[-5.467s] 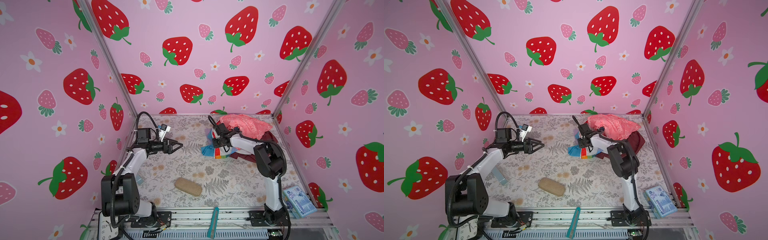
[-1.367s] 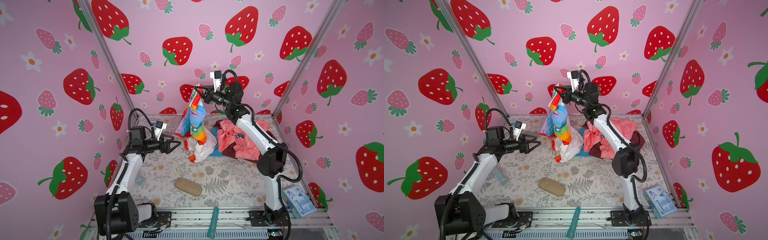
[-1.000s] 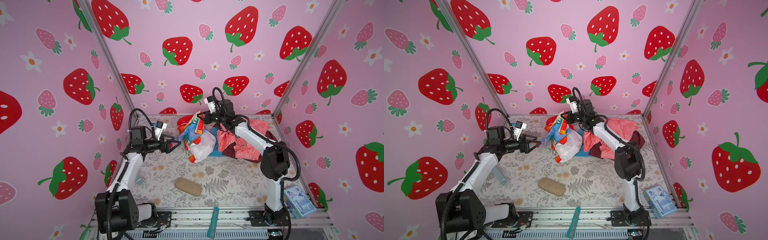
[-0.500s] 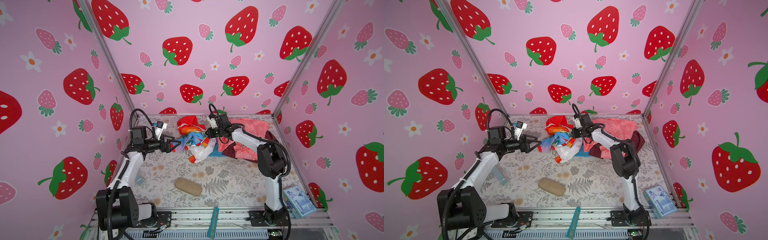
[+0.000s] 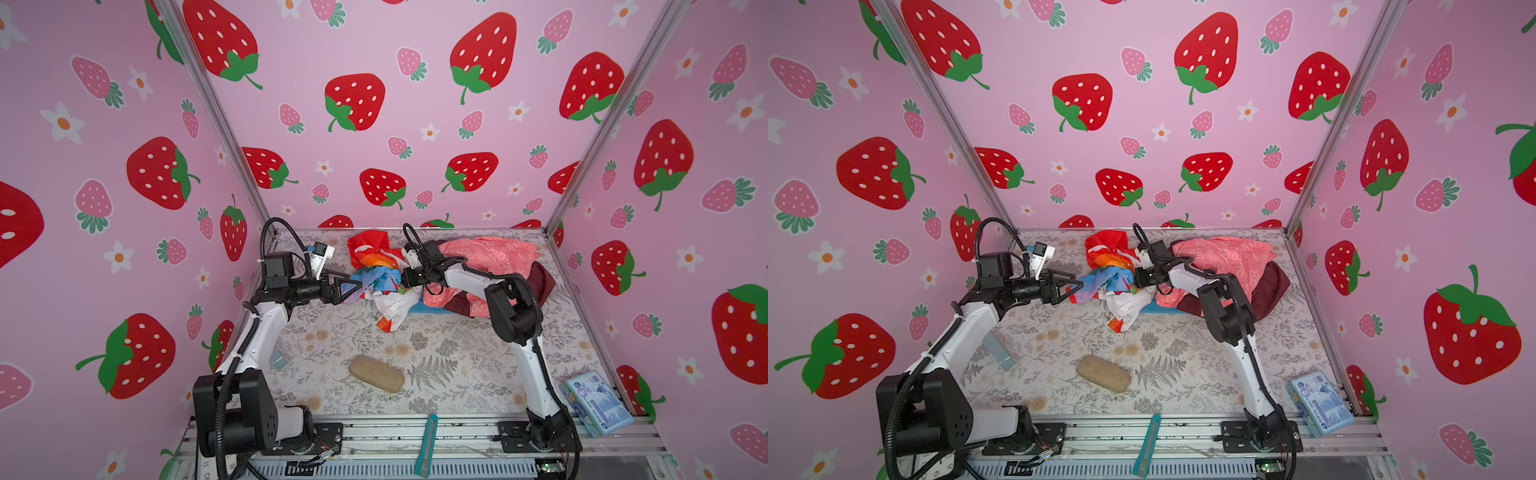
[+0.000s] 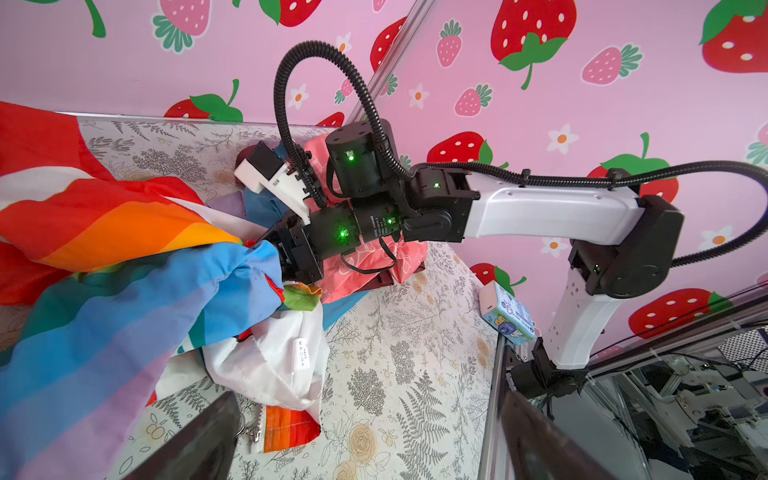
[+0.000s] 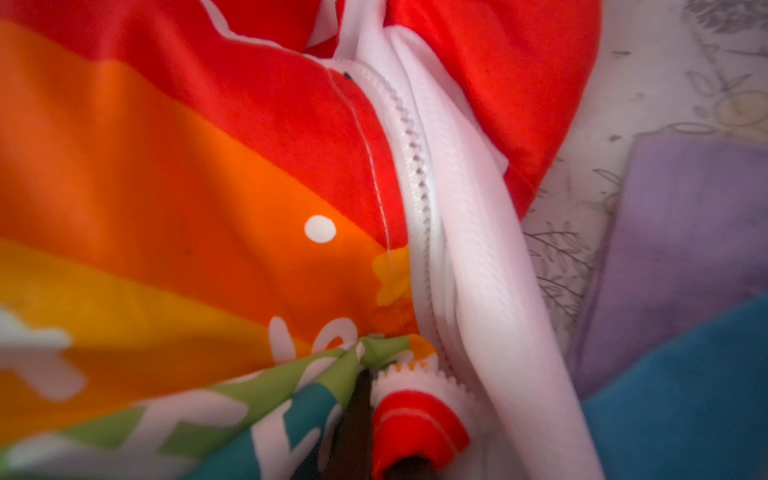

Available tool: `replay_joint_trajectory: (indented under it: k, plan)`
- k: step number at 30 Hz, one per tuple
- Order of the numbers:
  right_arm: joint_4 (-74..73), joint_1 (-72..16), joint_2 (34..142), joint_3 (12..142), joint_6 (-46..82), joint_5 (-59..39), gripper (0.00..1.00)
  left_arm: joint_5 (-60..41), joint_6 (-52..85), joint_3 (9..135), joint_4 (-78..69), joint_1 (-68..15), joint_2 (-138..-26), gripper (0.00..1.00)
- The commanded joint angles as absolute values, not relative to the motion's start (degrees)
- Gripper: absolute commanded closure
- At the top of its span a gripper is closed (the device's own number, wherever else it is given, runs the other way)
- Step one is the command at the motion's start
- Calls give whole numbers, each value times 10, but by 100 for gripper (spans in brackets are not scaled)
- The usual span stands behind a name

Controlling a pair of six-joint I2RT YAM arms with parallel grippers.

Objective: Pick out a specific cloth from the pile
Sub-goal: 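Carry the rainbow garment toward the left gripper and lower it onto the table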

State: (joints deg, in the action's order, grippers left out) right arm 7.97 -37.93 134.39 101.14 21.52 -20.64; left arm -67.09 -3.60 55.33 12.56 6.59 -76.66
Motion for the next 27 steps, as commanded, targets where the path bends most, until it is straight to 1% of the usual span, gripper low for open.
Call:
replay_joint_trajectory:
  k: [1,13,23,27]
  plan:
    - [72,-398,1371,1039,229,-238,100,-684,-40,562,120,69,-765,1]
    - [86,-439,1457,1172,254,-293,100,-684,-42,562,119,69,-767,1]
    - [110,-471,1526,1276,250,-317,100,-685,-43,565,120,69,-770,1]
    - [101,-475,1541,1295,259,-322,100,-685,-43,566,120,70,-771,1]
